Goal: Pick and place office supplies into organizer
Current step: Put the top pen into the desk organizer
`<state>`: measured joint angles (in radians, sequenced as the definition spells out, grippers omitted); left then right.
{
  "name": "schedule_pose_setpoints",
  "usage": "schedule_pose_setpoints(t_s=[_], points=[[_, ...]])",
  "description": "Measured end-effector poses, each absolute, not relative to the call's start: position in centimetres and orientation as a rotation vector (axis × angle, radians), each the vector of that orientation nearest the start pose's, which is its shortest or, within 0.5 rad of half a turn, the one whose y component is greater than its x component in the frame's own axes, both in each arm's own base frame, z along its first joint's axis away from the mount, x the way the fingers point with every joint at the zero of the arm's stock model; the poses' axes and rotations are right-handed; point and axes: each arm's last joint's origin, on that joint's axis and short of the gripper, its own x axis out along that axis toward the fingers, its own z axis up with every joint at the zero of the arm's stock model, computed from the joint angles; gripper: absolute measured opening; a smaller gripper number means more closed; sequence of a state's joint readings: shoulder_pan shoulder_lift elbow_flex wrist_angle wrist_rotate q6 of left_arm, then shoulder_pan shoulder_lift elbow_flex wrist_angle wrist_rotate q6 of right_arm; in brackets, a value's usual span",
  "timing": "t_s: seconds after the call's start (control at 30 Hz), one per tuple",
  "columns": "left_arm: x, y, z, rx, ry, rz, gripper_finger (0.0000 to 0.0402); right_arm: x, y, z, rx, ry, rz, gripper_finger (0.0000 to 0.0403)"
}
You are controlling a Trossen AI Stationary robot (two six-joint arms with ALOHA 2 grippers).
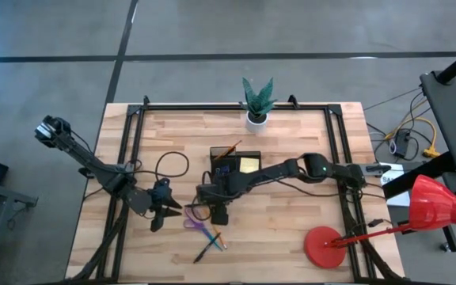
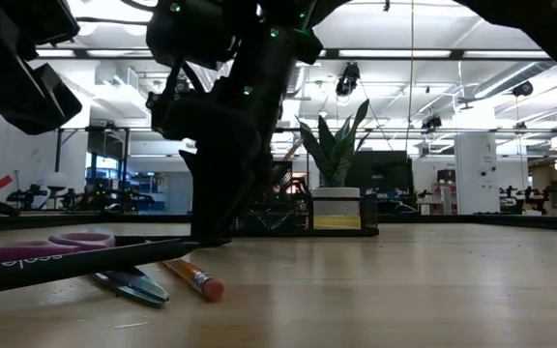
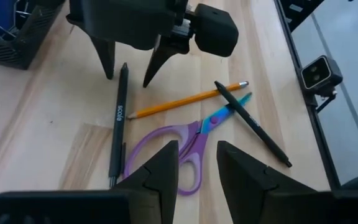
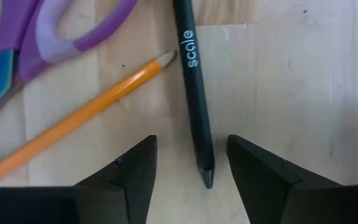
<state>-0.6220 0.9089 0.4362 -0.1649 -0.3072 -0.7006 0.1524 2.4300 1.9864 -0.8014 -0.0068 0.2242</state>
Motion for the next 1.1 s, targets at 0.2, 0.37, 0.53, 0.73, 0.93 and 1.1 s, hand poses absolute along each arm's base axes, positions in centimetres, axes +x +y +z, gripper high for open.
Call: schedule_pose_setpoints(t_s=[0.2, 0.37, 0.53, 0.73, 0.93, 1.1], points=[[15.1, -9.7, 19.6, -0.381, 0.639, -0.078, 0.0095, 49.3, 7.6, 12.7, 0.051, 1.262, 0.01, 0.0156], [15.1, -9.7, 19.6, -0.375, 0.637, -0.079, 0.0095, 49.2, 8.1, 12.1, -0.075, 1.26, 0.023, 0.0093], [15.1, -9.7, 19.6, -0.375, 0.637, -0.078, 0.0095, 49.2, 8.1, 11.8, -0.095, 1.262, 0.035, 0.0031], [15.1, -9.7, 19.7, -0.374, 0.635, -0.076, 0.0095, 49.4, 8.2, 12.9, 0.008, 1.261, 0.045, 0.0016], [14.9, -9.4, 21.1, -0.382, 0.555, -0.053, 0.0095, 49.7, 8.4, 16.0, 0.09, 1.161, -0.116, 0.0013], [14.0, -8.2, 25.0, -0.291, 0.38, 0.008, 0.0095, 48.6, 7.9, 21.9, 0.163, 0.973, -0.352, 0.0012]])
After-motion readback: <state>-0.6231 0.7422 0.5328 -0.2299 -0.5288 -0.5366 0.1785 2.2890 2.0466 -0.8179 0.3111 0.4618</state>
